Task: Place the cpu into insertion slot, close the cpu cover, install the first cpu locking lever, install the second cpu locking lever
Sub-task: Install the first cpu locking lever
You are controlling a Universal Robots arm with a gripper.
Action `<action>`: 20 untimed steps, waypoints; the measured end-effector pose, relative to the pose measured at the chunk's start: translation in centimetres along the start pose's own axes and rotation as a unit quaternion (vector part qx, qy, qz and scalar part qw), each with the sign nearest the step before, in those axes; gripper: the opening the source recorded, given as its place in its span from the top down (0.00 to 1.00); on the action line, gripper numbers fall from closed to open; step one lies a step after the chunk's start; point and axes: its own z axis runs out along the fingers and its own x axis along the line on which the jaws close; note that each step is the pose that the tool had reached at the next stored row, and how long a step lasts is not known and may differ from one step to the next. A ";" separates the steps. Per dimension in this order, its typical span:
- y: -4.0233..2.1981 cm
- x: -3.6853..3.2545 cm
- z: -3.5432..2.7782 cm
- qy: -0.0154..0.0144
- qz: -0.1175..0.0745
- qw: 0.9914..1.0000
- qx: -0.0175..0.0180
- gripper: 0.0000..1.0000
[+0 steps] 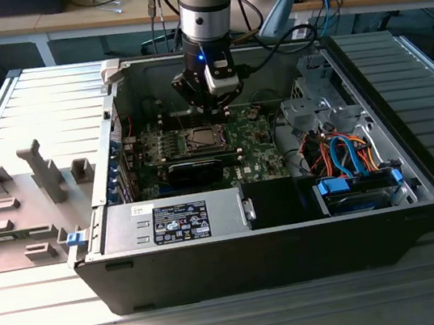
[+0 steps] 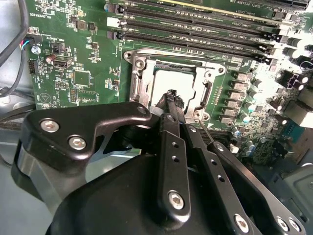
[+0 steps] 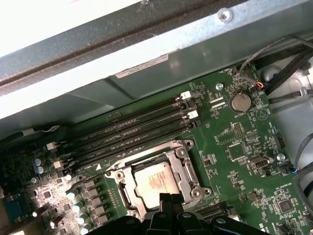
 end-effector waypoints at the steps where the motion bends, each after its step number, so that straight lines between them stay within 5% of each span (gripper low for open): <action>1: 0.00 0.00 0.00 0.000 0.000 1.000 0.000 0.89; 20: 0.00 0.00 0.00 0.000 -0.013 1.000 0.000 0.89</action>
